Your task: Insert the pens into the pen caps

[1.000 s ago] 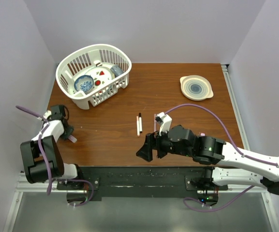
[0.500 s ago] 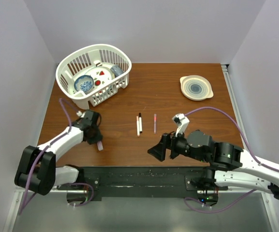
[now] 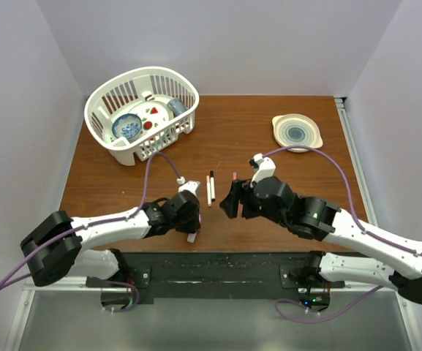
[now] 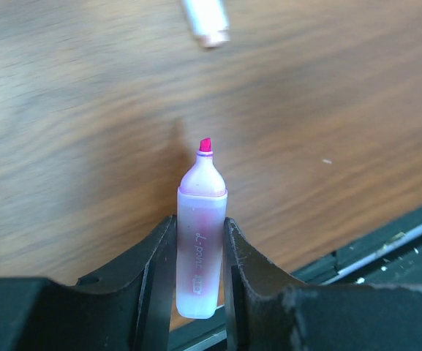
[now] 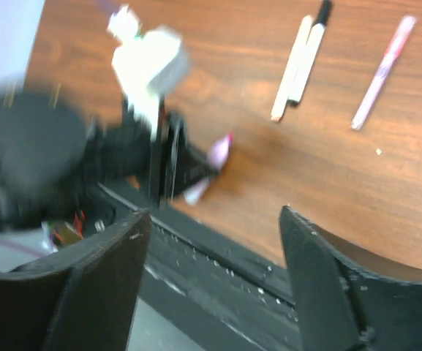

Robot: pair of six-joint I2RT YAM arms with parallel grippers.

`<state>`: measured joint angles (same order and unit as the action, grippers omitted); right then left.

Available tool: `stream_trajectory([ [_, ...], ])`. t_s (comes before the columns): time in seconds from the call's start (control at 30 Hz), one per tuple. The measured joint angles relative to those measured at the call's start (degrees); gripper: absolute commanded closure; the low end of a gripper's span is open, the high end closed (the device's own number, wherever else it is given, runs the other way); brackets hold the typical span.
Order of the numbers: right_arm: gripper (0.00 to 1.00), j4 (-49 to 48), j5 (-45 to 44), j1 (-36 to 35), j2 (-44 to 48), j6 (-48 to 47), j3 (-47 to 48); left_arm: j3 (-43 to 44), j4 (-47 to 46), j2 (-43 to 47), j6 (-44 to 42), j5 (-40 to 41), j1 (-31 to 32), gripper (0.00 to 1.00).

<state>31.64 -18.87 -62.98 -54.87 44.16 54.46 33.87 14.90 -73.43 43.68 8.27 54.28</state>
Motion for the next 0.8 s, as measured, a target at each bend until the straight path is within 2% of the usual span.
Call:
stream_trajectory([
  [0.17, 0.32, -3.3, 5.2, 9.3, -3.4, 1.4, -0.2, 0.1, -3.0, 1.5, -1.2, 3.9, 5.6, 1.00],
  [0.5, 0.36, -9.7, 12.9, 10.1, -5.8, 3.8, -4.3, -2.7, -11.8, 15.0, -2.8, 6.6, 7.4, 1.00],
  [0.6, 0.37, -11.8, 15.6, 10.2, -7.8, 3.8, -4.3, -2.8, -13.2, 16.7, -3.3, 6.1, 7.8, 1.00],
  [0.73, 0.46, -12.3, 16.5, 10.2, -10.9, 3.8, -4.0, -2.9, -14.3, 17.9, -4.1, 6.0, 8.2, 1.00],
  [0.8, 0.47, -12.4, 16.7, 10.2, -11.5, 3.8, -4.0, -3.1, -14.8, 18.2, -4.3, 6.0, 8.4, 1.00],
])
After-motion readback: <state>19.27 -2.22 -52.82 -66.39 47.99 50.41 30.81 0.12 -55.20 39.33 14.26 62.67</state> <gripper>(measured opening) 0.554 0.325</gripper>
